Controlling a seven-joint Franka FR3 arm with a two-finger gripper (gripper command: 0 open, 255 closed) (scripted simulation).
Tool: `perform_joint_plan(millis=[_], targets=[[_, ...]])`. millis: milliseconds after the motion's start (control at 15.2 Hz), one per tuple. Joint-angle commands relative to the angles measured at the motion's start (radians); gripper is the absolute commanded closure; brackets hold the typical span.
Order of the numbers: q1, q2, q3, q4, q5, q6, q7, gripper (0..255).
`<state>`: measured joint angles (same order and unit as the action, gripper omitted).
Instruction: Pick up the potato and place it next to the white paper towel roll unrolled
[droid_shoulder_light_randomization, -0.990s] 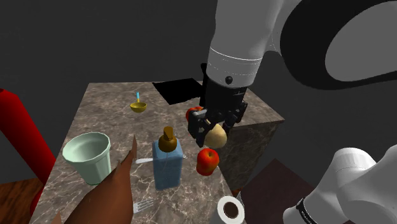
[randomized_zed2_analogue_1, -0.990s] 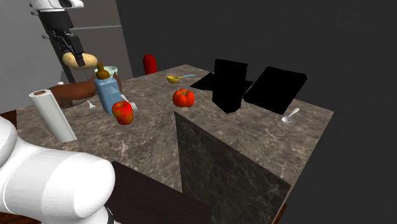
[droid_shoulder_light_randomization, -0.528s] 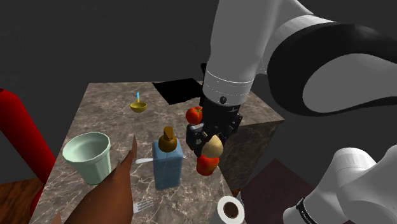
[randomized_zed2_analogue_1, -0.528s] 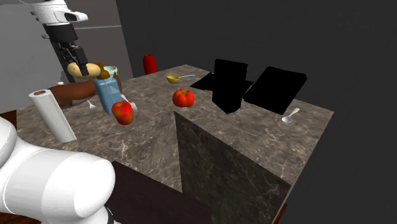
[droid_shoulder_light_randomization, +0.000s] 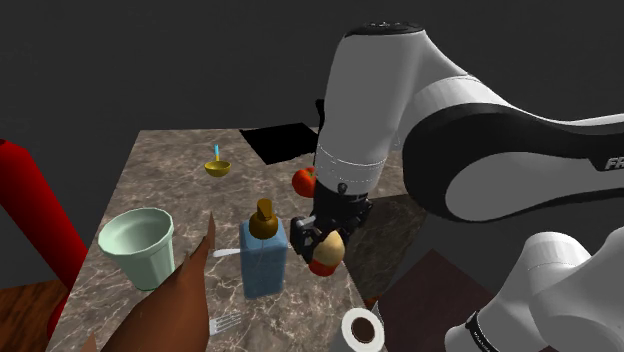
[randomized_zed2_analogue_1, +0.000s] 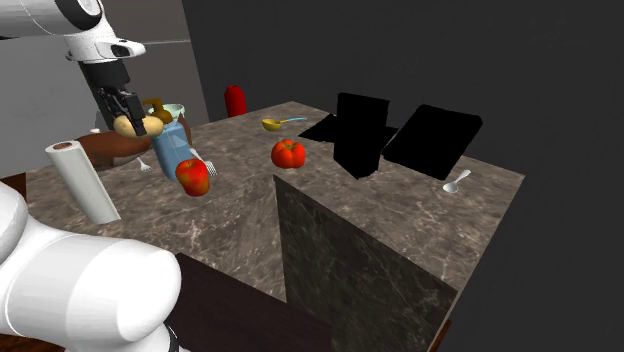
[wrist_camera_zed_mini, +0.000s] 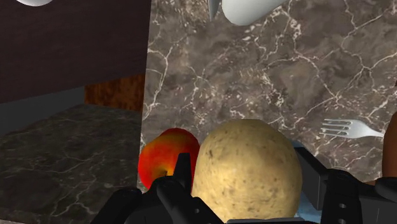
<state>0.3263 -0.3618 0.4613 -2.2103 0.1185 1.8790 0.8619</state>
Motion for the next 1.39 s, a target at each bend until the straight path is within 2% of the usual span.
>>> perform_joint_plan(millis=[0,1320], targets=[[0.001,0.003,0.003,-0.023,0.001,0.026,0.001,255],[-0.004,0.103,0.049,-0.213,-0.02,0.31,0.036,255]])
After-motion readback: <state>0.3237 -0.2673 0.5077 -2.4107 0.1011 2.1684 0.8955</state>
